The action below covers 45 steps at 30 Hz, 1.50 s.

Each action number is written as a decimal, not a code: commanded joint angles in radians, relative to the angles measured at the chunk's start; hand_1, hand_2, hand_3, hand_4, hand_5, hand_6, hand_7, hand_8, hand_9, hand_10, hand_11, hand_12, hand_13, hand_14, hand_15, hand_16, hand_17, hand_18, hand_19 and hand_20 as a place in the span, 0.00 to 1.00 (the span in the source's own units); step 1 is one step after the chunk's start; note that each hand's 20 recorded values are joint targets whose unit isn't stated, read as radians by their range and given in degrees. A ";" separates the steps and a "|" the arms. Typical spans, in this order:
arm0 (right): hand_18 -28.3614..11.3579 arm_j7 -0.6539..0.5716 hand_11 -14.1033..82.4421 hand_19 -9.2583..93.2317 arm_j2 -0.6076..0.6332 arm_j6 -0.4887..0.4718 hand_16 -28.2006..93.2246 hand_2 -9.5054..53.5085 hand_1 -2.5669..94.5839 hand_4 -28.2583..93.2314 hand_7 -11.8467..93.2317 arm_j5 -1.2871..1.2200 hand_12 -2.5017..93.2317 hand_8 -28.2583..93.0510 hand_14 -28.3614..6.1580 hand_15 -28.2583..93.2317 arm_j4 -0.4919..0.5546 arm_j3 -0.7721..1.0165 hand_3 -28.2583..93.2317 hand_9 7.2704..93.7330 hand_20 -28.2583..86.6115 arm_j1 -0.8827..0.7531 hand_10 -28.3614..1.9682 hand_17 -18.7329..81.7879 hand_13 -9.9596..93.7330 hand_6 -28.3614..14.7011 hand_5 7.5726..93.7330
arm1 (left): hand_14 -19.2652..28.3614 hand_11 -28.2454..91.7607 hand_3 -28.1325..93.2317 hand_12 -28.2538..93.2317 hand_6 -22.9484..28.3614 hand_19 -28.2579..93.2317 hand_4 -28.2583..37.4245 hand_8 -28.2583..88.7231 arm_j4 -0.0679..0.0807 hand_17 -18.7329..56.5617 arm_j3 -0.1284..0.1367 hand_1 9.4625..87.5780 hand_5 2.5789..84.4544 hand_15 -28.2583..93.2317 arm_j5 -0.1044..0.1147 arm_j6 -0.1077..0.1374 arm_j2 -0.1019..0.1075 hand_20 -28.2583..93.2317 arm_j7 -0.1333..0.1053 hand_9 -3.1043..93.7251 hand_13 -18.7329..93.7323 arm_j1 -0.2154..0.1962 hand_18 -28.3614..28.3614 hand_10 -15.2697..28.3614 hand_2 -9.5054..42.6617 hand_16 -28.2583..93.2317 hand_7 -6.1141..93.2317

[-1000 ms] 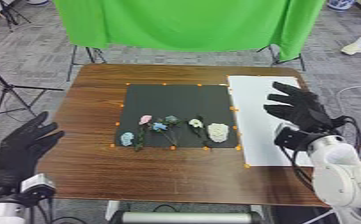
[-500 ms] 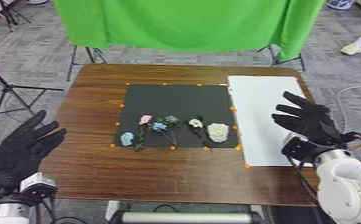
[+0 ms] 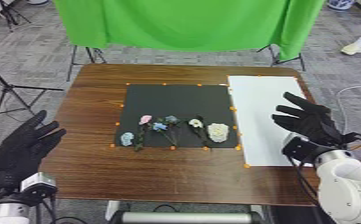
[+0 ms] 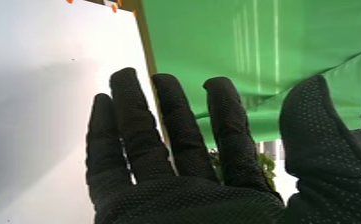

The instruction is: Arrange flowers

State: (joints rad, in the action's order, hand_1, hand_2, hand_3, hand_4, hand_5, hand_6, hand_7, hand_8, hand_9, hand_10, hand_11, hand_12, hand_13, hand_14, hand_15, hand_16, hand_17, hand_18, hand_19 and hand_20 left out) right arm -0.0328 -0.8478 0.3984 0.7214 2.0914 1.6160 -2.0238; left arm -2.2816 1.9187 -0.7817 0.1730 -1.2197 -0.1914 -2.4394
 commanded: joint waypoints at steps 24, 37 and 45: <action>0.15 0.018 0.29 0.60 0.014 0.011 0.33 0.35 0.15 0.09 0.30 -0.001 0.15 0.10 0.21 0.51 -0.005 -0.017 1.00 0.49 0.43 0.015 0.39 0.24 0.48 0.68 0.43 | 0.97 0.45 0.90 0.31 0.63 0.70 0.11 0.16 0.010 0.14 -0.011 0.18 0.44 0.63 -0.002 0.000 -0.001 0.20 0.011 0.42 0.42 0.002 0.93 0.80 0.26 0.16 0.19; 0.15 0.009 0.29 0.60 0.021 0.025 0.33 0.35 0.15 0.09 0.30 -0.002 0.15 0.10 0.21 0.52 -0.014 -0.041 1.00 0.50 0.44 0.061 0.40 0.24 0.49 0.68 0.43 | 0.97 0.44 0.90 0.31 0.63 0.70 0.11 0.16 0.007 0.14 -0.015 0.18 0.44 0.63 0.003 0.010 -0.002 0.20 -0.002 0.42 0.42 -0.004 0.93 0.80 0.26 0.16 0.18; 0.15 0.001 0.29 0.60 0.038 0.080 0.33 0.35 0.15 0.09 0.30 -0.003 0.15 0.10 0.21 0.52 -0.022 -0.099 1.00 0.50 0.44 0.126 0.40 0.24 0.49 0.68 0.43 | 0.96 0.44 0.90 0.31 0.63 0.70 0.11 0.16 0.005 0.14 -0.019 0.18 0.44 0.63 0.002 0.012 -0.001 0.20 0.002 0.42 0.42 -0.002 0.93 0.81 0.26 0.17 0.18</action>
State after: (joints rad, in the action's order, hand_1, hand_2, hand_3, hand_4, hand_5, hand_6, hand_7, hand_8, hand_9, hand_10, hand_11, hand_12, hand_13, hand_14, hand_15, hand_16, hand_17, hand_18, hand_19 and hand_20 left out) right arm -0.0459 -0.8228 0.4431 0.7231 2.0685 1.5299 -1.9382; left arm -2.2765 1.9062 -0.7808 0.1754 -1.2182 -0.1924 -2.4311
